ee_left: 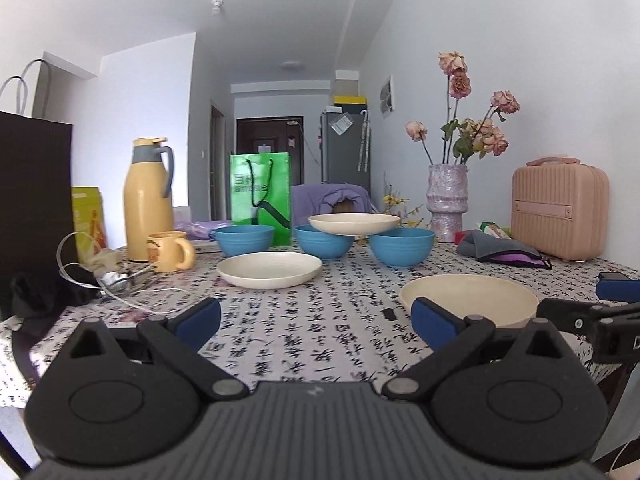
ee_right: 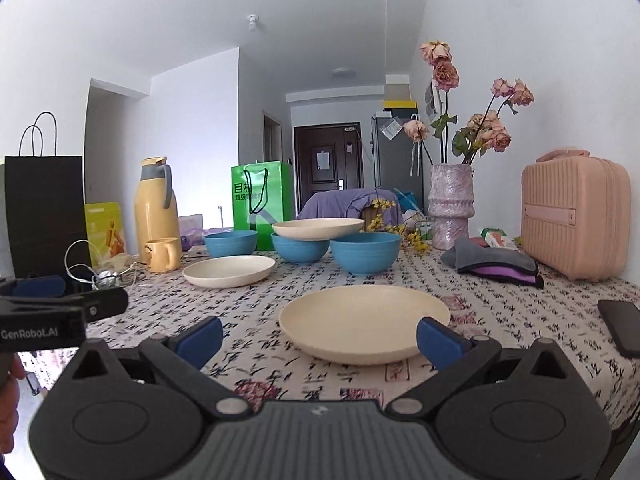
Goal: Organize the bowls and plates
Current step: 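Move both grippers toward the cream plate resting on the blue bowl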
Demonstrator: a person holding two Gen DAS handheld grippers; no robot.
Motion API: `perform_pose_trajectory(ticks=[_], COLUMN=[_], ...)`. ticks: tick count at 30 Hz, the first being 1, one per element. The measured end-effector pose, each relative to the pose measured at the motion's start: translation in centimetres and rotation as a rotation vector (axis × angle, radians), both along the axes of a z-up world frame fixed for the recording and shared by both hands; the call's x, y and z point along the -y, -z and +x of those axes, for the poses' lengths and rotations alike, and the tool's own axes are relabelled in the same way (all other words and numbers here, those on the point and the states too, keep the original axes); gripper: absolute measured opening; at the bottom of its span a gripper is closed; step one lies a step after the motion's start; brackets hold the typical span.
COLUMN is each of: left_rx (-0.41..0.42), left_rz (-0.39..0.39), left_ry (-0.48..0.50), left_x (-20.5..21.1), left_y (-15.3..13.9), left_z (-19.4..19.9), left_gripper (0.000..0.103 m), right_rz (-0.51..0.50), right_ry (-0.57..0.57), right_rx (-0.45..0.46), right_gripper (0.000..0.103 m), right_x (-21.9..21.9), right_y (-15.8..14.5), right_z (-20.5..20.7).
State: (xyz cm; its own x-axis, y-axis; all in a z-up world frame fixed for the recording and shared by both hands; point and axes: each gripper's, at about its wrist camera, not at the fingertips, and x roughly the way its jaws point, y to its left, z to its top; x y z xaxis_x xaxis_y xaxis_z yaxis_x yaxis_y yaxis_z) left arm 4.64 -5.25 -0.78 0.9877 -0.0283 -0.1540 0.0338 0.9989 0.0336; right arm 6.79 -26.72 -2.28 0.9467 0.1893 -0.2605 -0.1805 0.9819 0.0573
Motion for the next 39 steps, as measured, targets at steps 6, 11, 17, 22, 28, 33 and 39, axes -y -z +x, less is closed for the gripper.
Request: perform_pose_trajectory(ticks=[6,11,17,22,28,33,39], left_rx=[0.018,0.001,-0.009,-0.017,-0.056,-0.074,-0.089], left_rz=[0.015,-0.004,0.003,-0.007,-0.026,-0.023,-0.02], left_ry=[-0.012,-0.043,-0.054,-0.07,-0.09,-0.089,-0.086], left_x=[-1.9,-2.9,-3.2,-3.8,-4.2,-4.4,-4.7], left_y=[0.1,0.6,1.0,1.1,0.9,0.4,-0.4], left_z=[-1.4,-1.1,-0.9,-0.4,2.0,4.4,7.4], left_gripper=[0.103,0.103,0.103,0.103,0.103,0.103,0.103], right_rz=[-0.007,-0.01,0.003,0.037,0.022,0.014,0.035], right_ry=[0.012,0.002,-0.009,0.008,-0.003,-0.009,-0.024], right_rx=[-0.03,-0.053,-0.063,-0.064,-0.075,-0.072,-0.074], right_gripper=[0.103,0.103,0.103,0.103,0.103,0.103,0.103], right_x=[-0.7,-1.7,-2.0,-1.7,-2.0,-2.2,-2.4], right_y=[0.3,1.7,2.6,2.6,2.3,1.5,0.7], right_z=[-1.4,-1.0,-1.2,-0.2,2.3,4.9,8.5])
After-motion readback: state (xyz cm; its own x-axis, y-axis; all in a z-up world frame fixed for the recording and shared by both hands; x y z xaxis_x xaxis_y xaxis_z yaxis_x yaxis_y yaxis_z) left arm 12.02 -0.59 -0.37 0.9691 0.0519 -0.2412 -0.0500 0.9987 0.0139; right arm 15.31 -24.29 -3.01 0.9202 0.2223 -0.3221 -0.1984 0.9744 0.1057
